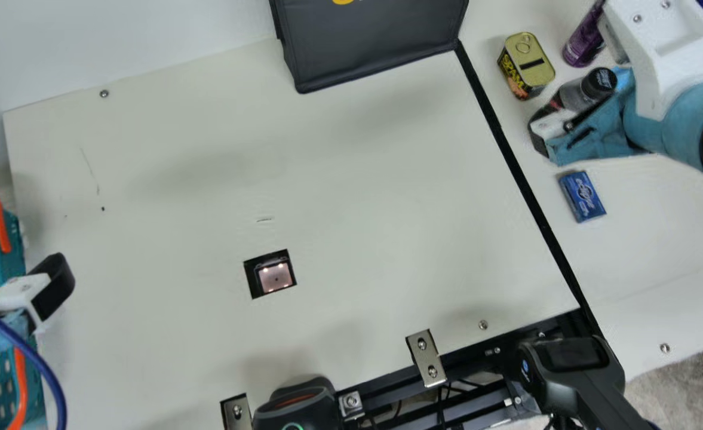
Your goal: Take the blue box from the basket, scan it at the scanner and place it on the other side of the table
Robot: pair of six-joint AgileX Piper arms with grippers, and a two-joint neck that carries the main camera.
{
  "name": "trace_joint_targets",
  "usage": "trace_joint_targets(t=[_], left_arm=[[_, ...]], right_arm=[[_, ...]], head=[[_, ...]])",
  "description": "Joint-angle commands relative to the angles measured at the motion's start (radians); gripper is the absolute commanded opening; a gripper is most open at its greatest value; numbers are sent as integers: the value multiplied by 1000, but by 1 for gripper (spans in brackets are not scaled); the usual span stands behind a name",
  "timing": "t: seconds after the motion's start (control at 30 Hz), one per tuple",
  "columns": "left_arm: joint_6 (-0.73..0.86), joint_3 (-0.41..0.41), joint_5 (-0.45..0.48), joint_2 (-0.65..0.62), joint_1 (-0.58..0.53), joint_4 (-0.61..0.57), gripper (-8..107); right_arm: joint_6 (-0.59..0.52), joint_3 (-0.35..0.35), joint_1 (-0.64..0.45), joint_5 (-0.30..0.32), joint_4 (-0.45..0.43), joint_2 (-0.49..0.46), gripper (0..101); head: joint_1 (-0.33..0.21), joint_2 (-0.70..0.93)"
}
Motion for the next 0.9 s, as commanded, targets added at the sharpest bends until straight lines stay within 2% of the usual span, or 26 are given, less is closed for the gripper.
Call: trace_joint_targets(t=[0.0, 0.23, 0.27, 0.43, 0.47, 0.53, 0.87], left_arm=[[-41, -17, 18, -43, -2, 50, 90], [-145, -71, 78, -156, -8, 167, 90], [-125, -66, 72, -135, -8, 141, 90], [-145, -71, 80, -159, -8, 166, 90], [-145, -71, 80, -159, -8, 166, 90], [-145, -71, 80, -159, -8, 166, 90], [-145, -71, 80, -159, -8, 166, 90]], right_arm=[[46, 9, 27, -4, 13, -35, 95], [168, 43, 117, -8, 55, -137, 95], [185, 48, 130, -8, 61, -151, 95], [268, 71, 191, -11, 90, -220, 95], [239, 68, 176, -7, 85, -202, 95], [268, 71, 192, -3, 96, -222, 95], [268, 70, 194, -4, 95, -228, 95]], head=[[-29, 90], [-29, 254], [-29, 276], [-29, 276], [-29, 276], [-29, 276], [-29, 276]])
